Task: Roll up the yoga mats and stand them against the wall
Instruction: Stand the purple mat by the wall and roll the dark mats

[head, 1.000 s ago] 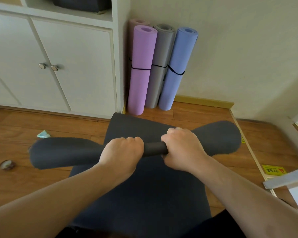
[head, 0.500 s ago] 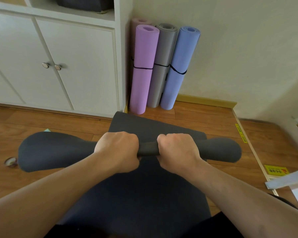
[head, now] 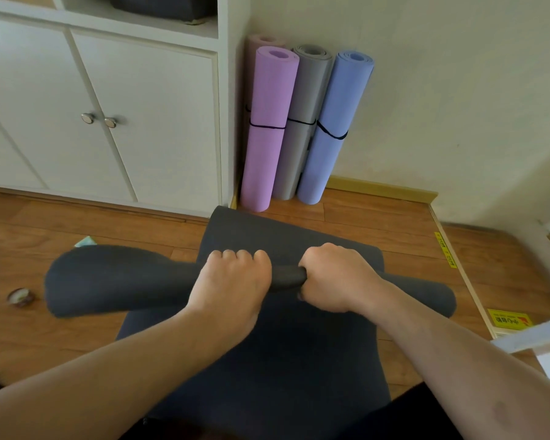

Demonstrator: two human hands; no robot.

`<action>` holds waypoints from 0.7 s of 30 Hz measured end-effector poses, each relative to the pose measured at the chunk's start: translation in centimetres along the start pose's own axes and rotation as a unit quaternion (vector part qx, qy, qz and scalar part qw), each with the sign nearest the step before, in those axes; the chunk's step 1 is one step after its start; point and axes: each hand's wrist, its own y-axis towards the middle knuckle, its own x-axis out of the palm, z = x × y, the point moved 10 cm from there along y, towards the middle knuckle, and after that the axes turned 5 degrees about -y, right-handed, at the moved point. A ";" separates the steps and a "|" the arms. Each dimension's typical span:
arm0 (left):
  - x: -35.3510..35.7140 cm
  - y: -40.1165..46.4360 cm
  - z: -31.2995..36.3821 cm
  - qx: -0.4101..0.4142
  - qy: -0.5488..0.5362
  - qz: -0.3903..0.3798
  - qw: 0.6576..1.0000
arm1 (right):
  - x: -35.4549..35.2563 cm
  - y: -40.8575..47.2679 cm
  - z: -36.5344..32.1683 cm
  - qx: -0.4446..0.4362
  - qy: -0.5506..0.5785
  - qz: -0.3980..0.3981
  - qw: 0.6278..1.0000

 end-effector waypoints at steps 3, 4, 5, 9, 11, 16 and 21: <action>1.2 1.0 -0.7 -0.013 -0.021 -0.064 0.998 | -0.2 0.0 -0.6 -0.025 -0.032 0.038 0.998; 1.4 1.2 -0.8 -0.008 -0.028 -0.082 0.996 | -0.5 -0.1 -1.0 -0.039 -0.051 0.065 0.996; 1.6 1.5 -1.0 -0.004 -0.043 -0.093 0.995 | -0.8 -0.4 -1.5 -0.056 -0.069 0.096 0.991; 2.6 2.1 -2.5 0.000 -0.140 -0.166 0.976 | -0.9 -1.3 -2.9 -0.079 -0.101 0.149 0.980; 3.2 1.8 -2.5 0.017 -0.159 -0.223 0.961 | -0.1 -1.3 -3.1 -0.075 -0.106 0.120 0.984; 2.6 1.3 -1.7 0.028 -0.128 -0.187 0.974 | -0.1 -0.9 -2.4 -0.057 -0.077 0.035 0.995; -0.3 0.2 -1.0 -0.004 -0.025 0.005 1.000 | 0.1 -0.3 -1.4 -0.021 -0.001 -0.017 1.000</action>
